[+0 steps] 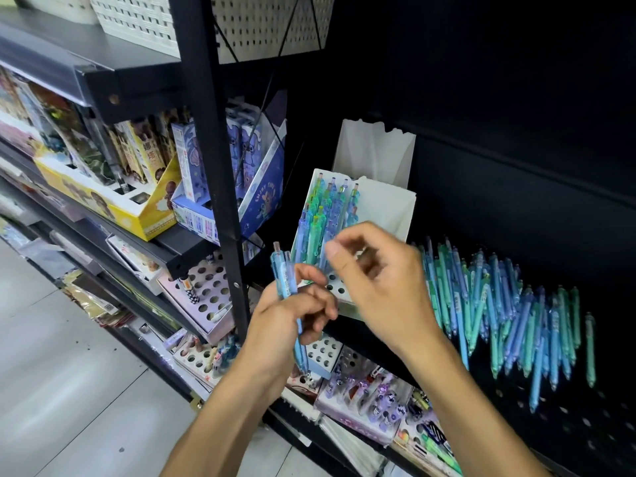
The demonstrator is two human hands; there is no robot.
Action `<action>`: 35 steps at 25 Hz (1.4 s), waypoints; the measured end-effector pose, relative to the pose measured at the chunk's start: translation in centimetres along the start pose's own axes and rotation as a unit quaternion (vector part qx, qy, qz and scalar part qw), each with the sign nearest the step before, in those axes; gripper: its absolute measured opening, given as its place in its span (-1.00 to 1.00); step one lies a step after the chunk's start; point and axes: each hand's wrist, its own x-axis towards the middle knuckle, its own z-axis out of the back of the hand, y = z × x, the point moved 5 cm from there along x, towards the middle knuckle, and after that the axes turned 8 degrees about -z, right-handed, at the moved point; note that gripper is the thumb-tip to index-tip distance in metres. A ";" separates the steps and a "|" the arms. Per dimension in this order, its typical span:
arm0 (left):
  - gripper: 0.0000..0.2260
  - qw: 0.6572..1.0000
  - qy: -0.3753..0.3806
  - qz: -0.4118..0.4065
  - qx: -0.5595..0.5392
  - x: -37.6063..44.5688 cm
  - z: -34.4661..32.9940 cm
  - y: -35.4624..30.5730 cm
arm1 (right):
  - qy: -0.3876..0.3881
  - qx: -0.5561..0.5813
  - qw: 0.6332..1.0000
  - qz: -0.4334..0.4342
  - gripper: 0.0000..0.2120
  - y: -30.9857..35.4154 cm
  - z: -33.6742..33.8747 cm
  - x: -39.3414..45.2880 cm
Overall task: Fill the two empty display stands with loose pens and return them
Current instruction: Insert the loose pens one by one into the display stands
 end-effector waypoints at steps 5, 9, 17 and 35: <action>-0.76 0.995 0.074 0.048 0.049 -0.8 -0.9 0.9 | 0.213 0.167 0.952 -0.142 -0.92 -1.9 -1.4 -0.9; -0.58 0.988 0.061 -0.005 0.140 -0.6 -0.7 -0.2 | 0.124 0.248 0.946 -0.165 -0.89 -2.0 1.2 -0.3; -0.49 0.976 -0.128 -0.090 0.152 0.8 2.4 -0.9 | -0.114 0.198 0.967 -0.115 -0.87 -2.3 3.4 1.3; -0.34 0.982 0.009 -0.068 0.178 1.6 1.5 2.2 | -0.039 -0.040 0.995 -0.089 -0.72 -2.1 0.8 2.4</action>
